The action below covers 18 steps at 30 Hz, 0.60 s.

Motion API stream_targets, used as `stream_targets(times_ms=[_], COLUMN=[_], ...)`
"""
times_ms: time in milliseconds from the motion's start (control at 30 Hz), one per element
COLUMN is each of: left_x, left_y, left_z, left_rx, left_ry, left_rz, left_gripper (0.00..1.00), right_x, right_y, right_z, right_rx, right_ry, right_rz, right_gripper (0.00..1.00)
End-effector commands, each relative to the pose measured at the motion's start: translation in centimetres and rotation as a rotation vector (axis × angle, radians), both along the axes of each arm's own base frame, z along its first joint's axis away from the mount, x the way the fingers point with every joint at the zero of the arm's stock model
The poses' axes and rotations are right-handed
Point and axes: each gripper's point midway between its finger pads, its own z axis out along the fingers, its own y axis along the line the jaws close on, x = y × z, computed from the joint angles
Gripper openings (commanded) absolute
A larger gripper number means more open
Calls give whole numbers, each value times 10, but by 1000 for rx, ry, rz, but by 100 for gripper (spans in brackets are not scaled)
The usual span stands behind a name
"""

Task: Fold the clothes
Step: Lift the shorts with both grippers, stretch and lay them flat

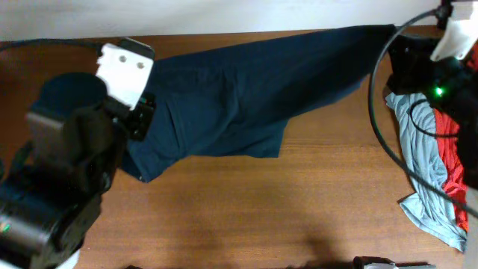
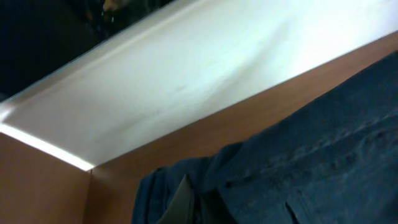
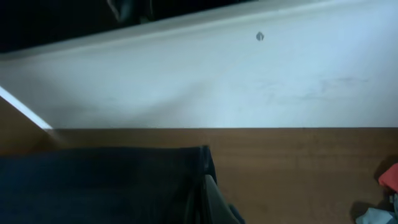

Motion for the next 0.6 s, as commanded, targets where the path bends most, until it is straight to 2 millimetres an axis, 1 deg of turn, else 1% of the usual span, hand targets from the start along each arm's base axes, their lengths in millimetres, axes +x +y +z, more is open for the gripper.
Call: stream_targets(times_ms=[0,67,200,233,333,467,567], left_x=[-27,-33,-48,-53,-65,-74,-75], left_y=[22,22,21,18,9,5,5], left_z=[39,50,79,87,101,106,97], left_rx=[-58,-73,-119,-134,-169,-189,-237], left_ry=[-109,-136,-211,-231,-263,-263,-223], left_rz=[51,42,-1,-26,-102,-141,-123], left_gripper=[0,0,0,0,0,0,0], right_x=[-20,-29,-47,-51,-64,-81,-95], right_y=[-16,-15,-13,-13,-11,-8,-6], right_z=[22,30,48,52,61,72,82], right_rx=[5,4,-1,-2,-4,14,36], right_ry=[-61,-90,-157,-171,-206,-245,-276], right_rz=[-105,-105,-105,-105,-104,-100,-101], right_gripper=[4,4,4,4,4,4,4])
